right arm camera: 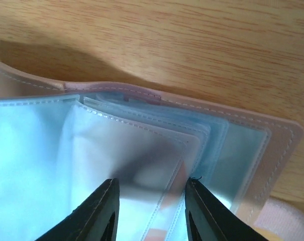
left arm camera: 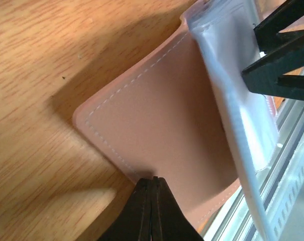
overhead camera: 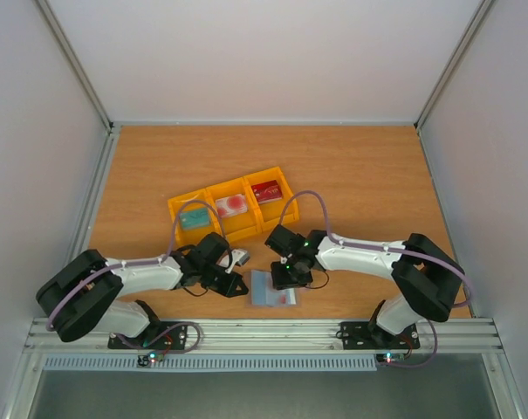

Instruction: Take the credit cards out of the card holder

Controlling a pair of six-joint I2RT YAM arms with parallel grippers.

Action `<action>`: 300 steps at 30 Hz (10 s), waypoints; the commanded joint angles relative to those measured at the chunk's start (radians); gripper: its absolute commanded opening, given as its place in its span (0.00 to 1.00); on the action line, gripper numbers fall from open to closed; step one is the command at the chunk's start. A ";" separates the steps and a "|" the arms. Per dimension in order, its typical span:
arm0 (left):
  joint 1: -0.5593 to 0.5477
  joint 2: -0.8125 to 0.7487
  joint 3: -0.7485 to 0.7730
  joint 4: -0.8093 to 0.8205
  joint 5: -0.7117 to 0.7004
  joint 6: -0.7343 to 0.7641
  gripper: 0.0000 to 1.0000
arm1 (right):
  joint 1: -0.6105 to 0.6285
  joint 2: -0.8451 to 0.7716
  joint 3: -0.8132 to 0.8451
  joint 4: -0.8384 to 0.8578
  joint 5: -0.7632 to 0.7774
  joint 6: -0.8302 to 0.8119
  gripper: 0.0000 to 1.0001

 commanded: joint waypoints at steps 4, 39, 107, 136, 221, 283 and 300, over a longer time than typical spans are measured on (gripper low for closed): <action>-0.010 -0.028 -0.015 0.057 0.016 0.001 0.00 | 0.028 -0.064 0.050 0.028 -0.006 -0.047 0.41; -0.010 -0.054 -0.031 0.060 0.005 -0.003 0.00 | -0.013 -0.202 -0.190 0.366 -0.257 -0.081 0.10; 0.047 -0.416 0.180 0.455 0.151 -0.109 0.99 | -0.053 -0.519 0.458 -0.206 0.155 -0.442 0.01; 0.039 -0.477 0.169 0.435 0.278 0.117 0.00 | -0.107 -0.779 0.250 -0.169 -0.083 -0.729 0.34; 0.032 -0.531 0.189 0.434 0.390 0.193 0.00 | -0.433 -0.624 0.276 -0.215 -0.693 -0.825 0.51; 0.014 -0.539 0.207 0.385 0.245 0.116 0.46 | -0.264 -0.578 0.265 -0.035 -0.823 -0.777 0.03; 0.035 -0.520 0.231 0.363 0.295 0.109 0.46 | -0.264 -0.590 0.287 0.051 -0.846 -0.764 0.04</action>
